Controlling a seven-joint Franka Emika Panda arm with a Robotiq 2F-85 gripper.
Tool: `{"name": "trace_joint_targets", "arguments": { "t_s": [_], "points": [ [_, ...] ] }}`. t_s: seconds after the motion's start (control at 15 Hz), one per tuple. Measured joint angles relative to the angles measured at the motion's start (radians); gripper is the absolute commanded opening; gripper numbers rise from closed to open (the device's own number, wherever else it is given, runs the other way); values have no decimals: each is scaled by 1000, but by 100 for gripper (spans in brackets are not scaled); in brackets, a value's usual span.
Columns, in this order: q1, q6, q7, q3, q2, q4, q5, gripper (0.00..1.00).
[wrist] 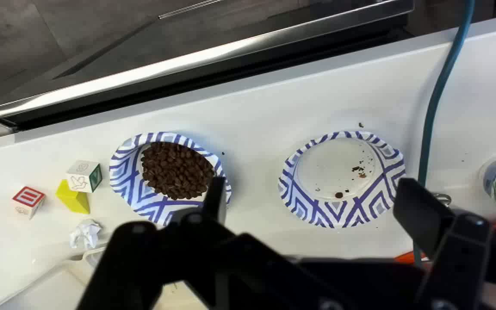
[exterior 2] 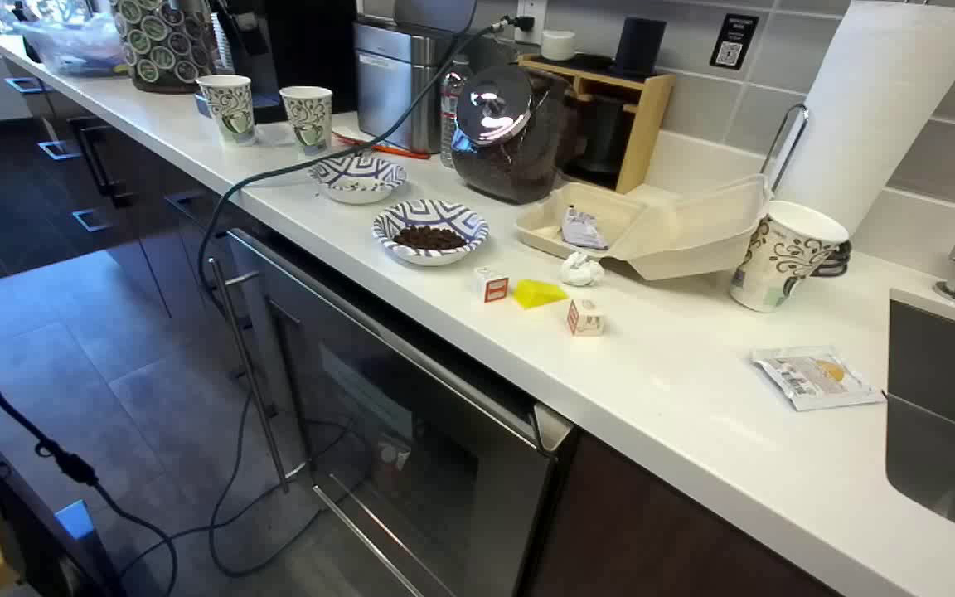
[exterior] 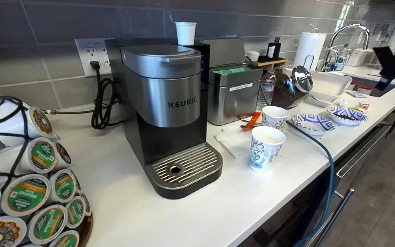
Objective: Place the empty bowl on the bowl with coffee grounds in it
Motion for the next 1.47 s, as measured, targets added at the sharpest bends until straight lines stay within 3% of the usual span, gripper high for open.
{"name": "trace_joint_targets", "arguments": {
  "t_s": [1.0,1.27,1.47],
  "points": [
    [3,0,1,0,2,0,10,100],
    [40,22,47,-1,73,-1,162,100],
    [44,110,123,-6,192,6,249,100]
  ]
}}
